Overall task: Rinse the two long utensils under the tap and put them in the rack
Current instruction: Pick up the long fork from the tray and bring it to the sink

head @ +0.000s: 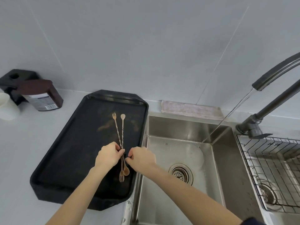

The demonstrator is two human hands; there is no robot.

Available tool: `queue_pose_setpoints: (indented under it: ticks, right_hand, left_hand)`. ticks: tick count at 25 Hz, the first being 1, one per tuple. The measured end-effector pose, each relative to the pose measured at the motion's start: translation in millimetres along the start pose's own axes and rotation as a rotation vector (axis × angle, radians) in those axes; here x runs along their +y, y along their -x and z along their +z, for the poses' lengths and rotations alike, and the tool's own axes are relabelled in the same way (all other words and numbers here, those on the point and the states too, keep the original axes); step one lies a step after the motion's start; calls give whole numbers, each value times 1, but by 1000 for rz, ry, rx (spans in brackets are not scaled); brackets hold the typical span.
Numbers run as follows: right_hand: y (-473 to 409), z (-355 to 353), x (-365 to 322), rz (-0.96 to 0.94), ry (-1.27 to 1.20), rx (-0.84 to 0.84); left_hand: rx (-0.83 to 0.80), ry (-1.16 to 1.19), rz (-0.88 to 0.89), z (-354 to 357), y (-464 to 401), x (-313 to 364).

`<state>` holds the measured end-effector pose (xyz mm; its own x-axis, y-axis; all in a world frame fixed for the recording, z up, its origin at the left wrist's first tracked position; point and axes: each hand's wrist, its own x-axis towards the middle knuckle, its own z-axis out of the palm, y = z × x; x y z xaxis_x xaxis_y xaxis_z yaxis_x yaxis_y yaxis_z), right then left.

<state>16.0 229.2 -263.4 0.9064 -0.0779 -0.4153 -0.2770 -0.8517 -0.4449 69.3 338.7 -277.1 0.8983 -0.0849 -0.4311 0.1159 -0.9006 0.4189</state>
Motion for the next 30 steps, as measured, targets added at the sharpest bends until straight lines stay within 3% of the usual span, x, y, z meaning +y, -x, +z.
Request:
queue_pose_setpoints:
  ticks: [7,14,23,30]
  right_hand:
    - [-10,17,-12,-54,102,39]
    - [-6,15,-6,-3,-86,62]
    - [35,-10,45,50,-492,167]
    - [85,-25,116,175,-536,230]
  left_hand:
    - [15,23,-56,7,-10,1]
    - [14,165,-60,0,-3,10]
    - [-79,441,149,3,28,56]
    - [-159,566,299,34,62,118]
